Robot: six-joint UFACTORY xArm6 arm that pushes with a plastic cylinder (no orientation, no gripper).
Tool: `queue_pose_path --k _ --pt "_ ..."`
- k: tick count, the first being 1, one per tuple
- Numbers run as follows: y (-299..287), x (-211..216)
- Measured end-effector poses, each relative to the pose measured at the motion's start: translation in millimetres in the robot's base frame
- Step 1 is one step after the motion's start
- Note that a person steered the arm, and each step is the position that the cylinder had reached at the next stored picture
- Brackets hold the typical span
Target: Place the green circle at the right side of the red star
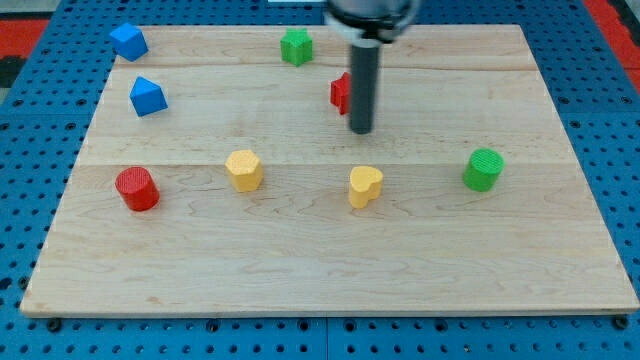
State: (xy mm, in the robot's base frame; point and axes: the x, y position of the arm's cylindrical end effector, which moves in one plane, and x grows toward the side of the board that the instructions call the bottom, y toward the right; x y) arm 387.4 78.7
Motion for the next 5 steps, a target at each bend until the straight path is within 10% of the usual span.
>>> queue_pose_path --k 3,5 --pt "164 53" --pt "115 93"
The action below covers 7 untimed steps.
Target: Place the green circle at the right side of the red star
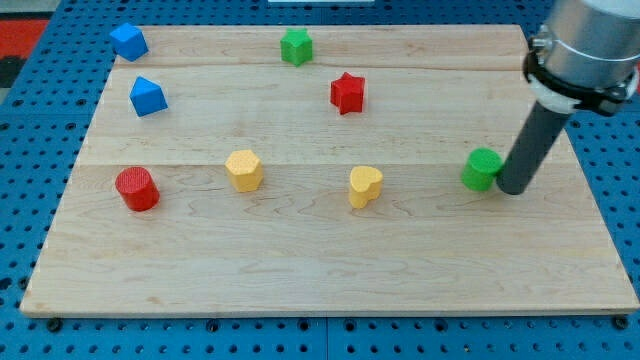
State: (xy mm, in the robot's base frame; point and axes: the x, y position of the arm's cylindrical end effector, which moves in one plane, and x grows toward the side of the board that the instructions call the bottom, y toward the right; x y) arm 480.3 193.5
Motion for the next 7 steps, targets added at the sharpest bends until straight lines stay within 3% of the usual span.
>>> queue_pose_path --k 1,2,3,4,6,7 --pt "-18 -48" --pt "-14 -49" --pt "-15 -18" --pt "-43 -31" --pt "-45 -136" --pt "-41 -110"
